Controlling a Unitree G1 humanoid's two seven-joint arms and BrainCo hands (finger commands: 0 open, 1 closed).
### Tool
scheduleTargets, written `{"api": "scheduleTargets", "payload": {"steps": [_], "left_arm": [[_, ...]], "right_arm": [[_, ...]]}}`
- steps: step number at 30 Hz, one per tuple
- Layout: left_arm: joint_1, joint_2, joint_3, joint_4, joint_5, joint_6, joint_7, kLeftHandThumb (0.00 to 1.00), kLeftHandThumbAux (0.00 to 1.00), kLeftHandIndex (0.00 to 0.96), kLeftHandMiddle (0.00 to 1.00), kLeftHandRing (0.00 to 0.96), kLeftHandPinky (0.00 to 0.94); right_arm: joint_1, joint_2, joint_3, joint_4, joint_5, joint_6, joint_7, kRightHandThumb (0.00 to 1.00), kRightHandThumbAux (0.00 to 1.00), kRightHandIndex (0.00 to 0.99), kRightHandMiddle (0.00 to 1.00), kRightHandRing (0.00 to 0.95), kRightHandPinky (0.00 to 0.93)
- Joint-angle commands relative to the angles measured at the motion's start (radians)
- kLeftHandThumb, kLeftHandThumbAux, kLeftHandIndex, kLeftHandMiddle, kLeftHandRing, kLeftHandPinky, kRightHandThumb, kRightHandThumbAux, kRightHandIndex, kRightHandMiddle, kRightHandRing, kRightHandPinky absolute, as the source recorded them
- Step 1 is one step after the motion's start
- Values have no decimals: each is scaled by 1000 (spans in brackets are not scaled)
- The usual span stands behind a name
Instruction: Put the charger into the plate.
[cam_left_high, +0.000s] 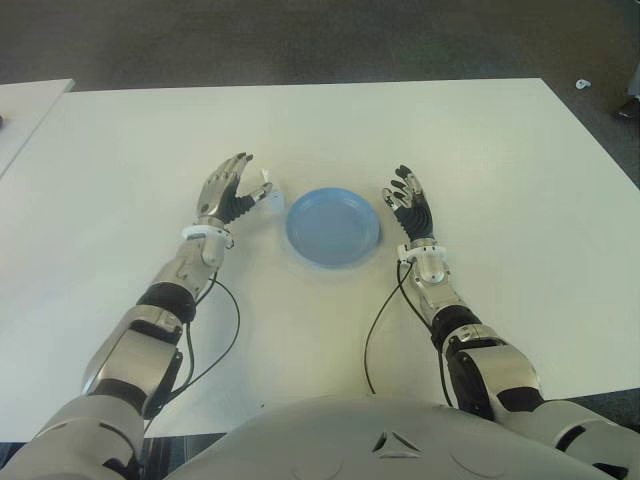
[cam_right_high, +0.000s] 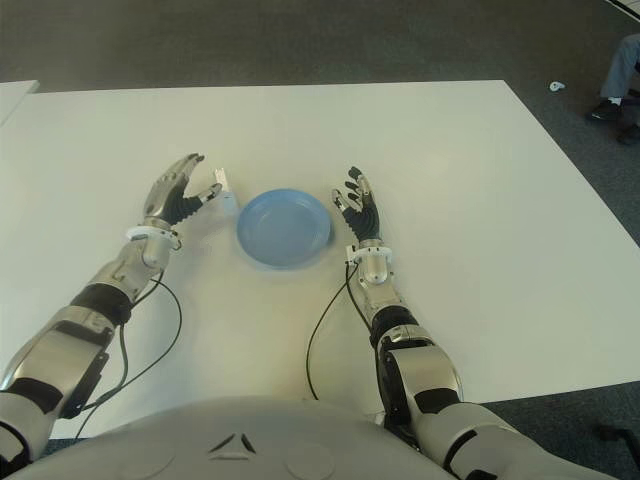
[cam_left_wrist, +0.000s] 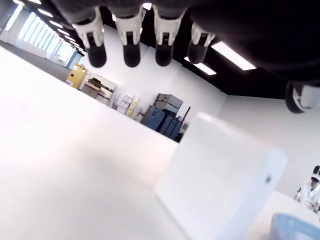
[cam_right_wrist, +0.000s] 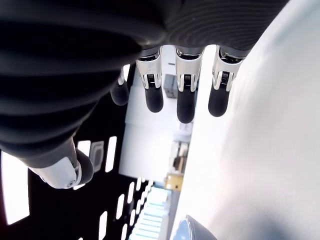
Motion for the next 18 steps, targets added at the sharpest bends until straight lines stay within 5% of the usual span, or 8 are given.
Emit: {"api": "scheduleTargets", "payload": {"steps": [1,9,18], "left_arm": [[14,22,24,-55,-28,25,-97,315,222,0,0,0,0],[-39,27,50,-21,-62,16,-206,318,234,0,0,0,0],[-141,60,58,140,-104,-87,-352,327,241,0,0,0,0]], "right_arm": [[134,29,18,100,-19,108,3,0,572,35,116,141,181],[130,32,21,102,-17,110,6,0,568,31,109,131,165],[131,35,23,100,-16,110,4,0,561,34,108,132,173]]}}
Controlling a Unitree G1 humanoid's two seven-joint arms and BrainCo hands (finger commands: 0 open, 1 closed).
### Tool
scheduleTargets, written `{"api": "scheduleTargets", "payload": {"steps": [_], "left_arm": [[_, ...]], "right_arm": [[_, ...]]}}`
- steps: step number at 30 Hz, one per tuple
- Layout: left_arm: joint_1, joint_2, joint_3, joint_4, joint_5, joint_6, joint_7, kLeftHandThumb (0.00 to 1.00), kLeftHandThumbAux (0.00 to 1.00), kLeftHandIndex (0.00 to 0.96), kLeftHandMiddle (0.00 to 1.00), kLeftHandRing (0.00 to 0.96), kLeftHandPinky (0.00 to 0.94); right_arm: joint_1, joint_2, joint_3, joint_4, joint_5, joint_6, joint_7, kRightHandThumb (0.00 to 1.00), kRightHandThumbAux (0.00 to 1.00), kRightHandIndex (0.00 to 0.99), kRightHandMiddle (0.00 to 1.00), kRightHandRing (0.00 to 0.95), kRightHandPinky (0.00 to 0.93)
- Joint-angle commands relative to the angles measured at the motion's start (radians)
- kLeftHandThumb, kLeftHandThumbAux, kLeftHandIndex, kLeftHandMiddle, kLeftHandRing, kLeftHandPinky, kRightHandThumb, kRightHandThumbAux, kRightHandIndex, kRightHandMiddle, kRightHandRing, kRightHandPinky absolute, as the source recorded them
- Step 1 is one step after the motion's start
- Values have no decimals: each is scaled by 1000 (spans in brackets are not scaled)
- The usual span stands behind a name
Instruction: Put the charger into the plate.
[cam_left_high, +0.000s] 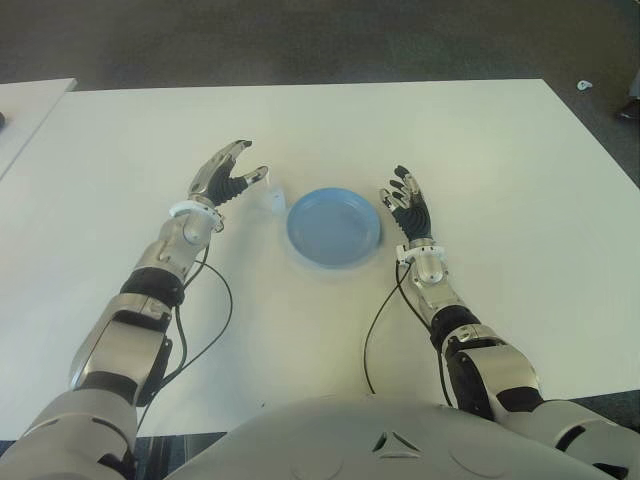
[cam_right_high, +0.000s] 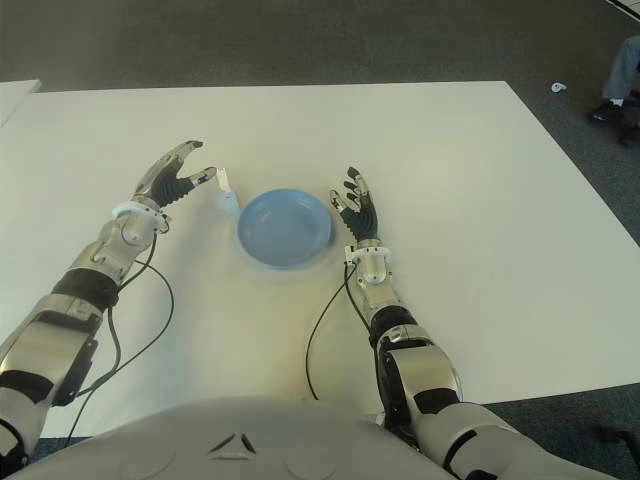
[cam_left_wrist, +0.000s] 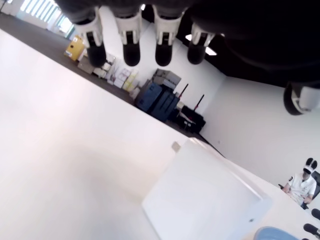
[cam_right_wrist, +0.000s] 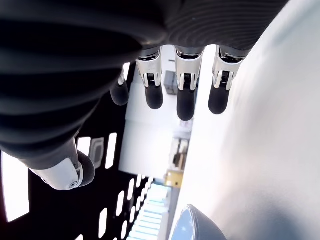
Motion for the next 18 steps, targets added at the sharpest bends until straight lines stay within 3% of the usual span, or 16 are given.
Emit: {"api": "scheduleTargets", "payload": {"steps": [1,6,18], "left_arm": [[-46,26,8,85,-18,-55,-72,330,235,0,0,0,0],[-96,58,-10,159,-2,-107,-133,340,210,0,0,0,0],[-155,78,-74,238,79,-143,-122,348,177,0,0,0,0]], "right_arm": [[132,31,12,100,-13,108,5,0,561,34,109,133,174],[130,35,11,102,-11,107,0,0,567,37,110,133,174],[129,39,9,101,-8,109,-1,0,607,36,102,124,168]]}}
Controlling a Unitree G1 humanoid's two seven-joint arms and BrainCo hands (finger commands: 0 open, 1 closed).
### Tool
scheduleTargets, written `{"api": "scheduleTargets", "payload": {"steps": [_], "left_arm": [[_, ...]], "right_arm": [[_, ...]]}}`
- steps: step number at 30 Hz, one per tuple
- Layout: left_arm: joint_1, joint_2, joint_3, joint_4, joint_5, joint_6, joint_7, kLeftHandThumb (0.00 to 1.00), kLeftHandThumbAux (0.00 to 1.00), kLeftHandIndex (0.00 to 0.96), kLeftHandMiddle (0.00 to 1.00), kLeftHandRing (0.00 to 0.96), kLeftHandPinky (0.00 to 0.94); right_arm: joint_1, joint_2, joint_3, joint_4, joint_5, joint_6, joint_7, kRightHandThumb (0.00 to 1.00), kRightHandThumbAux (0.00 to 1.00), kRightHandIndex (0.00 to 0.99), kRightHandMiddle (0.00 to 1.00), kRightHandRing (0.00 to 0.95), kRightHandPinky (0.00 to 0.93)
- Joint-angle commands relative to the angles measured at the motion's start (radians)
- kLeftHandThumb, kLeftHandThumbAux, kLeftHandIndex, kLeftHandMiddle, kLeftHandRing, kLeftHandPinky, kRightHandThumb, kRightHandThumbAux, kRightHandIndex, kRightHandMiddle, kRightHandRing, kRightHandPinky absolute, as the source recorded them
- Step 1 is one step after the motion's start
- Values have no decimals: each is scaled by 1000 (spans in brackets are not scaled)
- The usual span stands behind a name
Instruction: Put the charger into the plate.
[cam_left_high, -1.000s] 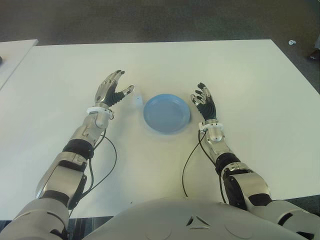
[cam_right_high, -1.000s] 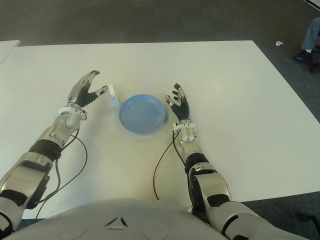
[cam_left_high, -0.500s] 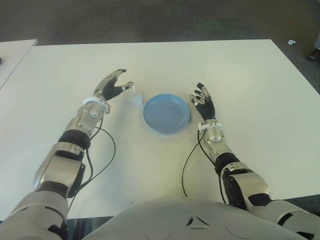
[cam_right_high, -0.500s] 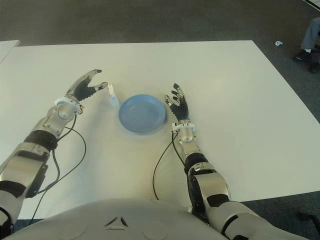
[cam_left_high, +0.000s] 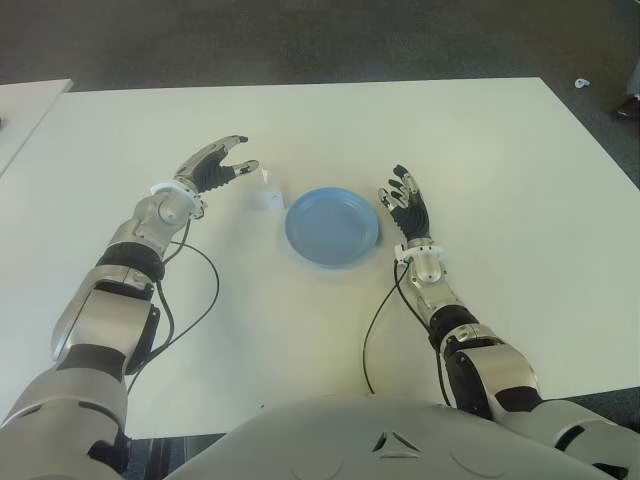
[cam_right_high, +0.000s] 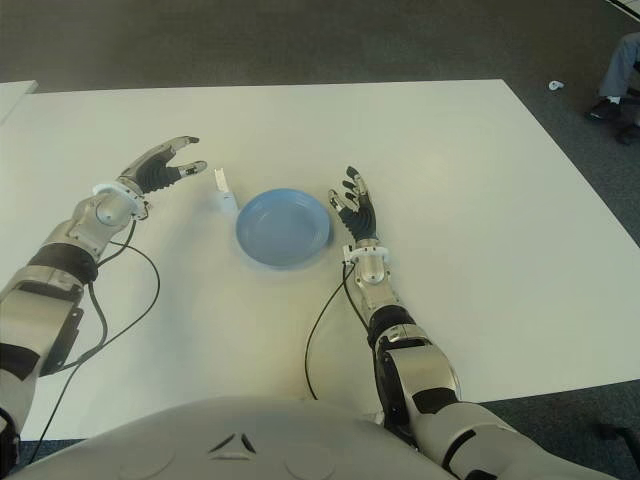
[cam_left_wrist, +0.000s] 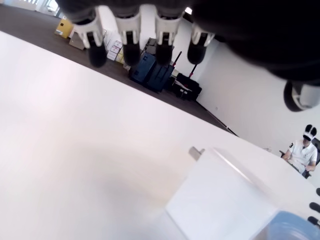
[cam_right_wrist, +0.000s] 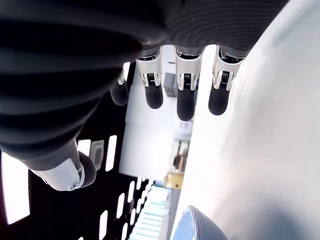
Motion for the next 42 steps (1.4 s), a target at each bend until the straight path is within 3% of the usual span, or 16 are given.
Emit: {"api": "scheduleTargets", "payload": {"steps": [1,9,19,30,42], "left_arm": [[-31,1,-39,55,47,-19,1,349,176,0,0,0,0],[-91,6,-111,168,135,-51,89,368,171,0,0,0,0],[-125,36,-197,217,234,-83,203,369,133,0,0,0,0],[-133,48,-271,228,305,-71,296,369,117,0,0,0,0],[-128,45,-312,229,339,-43,327,350,117,0,0,0,0]], "right_arm": [[131,32,9,101,-9,109,6,0,609,36,101,123,168],[133,33,10,99,-10,110,6,0,620,32,94,118,168],[139,34,12,91,-13,105,2,0,634,25,95,125,179],[139,34,17,88,-19,101,-9,0,631,21,103,139,198],[133,35,17,92,-29,103,-17,0,640,3,116,161,220]]}}
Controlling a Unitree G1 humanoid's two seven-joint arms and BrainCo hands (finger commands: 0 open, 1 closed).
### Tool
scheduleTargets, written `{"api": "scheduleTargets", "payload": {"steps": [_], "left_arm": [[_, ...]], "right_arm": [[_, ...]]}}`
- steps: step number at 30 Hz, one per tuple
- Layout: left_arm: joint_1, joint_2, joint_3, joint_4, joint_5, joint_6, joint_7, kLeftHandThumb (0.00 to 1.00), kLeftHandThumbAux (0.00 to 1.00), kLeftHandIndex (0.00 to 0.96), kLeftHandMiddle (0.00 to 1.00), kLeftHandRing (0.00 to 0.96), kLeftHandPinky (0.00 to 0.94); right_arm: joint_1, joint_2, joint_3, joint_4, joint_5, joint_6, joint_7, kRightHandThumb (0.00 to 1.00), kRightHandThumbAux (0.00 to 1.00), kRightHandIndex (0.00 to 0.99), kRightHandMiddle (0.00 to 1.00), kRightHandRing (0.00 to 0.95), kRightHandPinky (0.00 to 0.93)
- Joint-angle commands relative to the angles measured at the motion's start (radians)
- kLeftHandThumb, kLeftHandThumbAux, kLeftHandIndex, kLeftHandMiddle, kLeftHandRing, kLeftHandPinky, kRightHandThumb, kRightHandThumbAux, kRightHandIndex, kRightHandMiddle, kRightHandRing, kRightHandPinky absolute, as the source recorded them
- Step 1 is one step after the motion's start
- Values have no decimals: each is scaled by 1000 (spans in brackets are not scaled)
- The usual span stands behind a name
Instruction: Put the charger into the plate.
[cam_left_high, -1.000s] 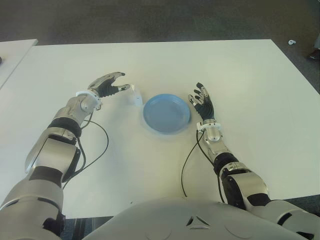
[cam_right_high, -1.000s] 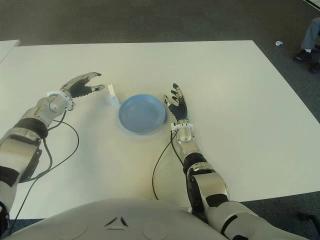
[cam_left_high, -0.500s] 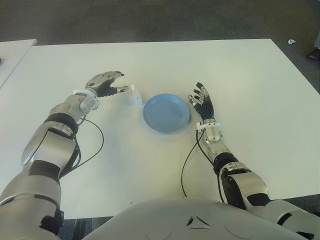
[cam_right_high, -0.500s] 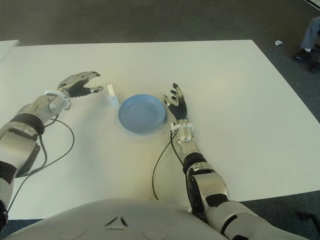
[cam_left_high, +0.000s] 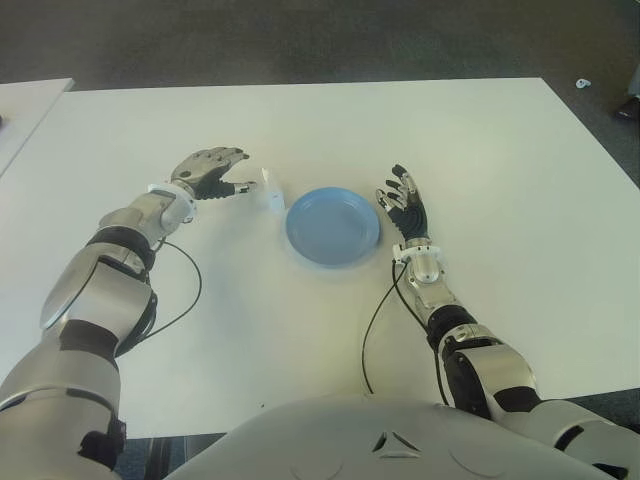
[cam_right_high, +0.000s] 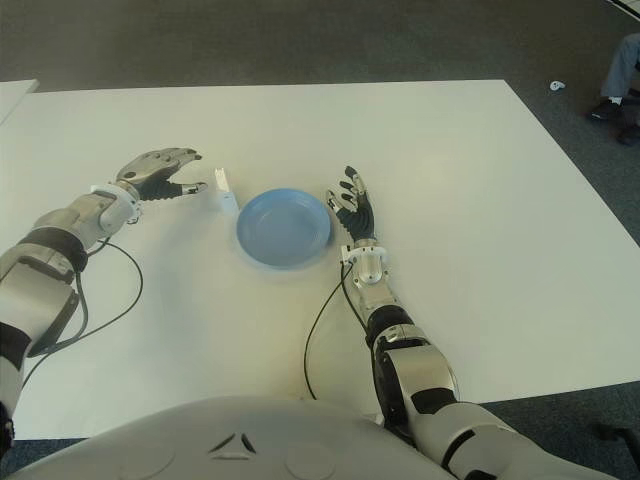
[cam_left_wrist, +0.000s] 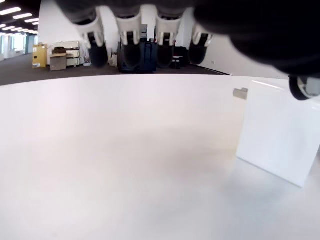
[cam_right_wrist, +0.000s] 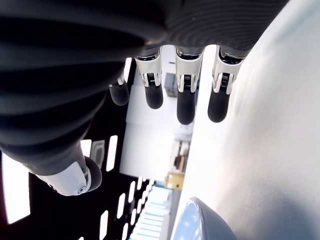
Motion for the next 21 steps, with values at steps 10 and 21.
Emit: {"api": "scheduleTargets", "payload": {"steps": [10,21], "left_arm": [[3,-5,-59,-15,63,53,55,336,124,0,0,0,0],[14,8,-62,-83,67,52,62,319,137,0,0,0,0]], "right_arm": [[132,30,17,94,-19,99,-4,0,654,0,110,156,219],[128,31,21,99,-21,95,-9,0,655,0,119,183,248]]}}
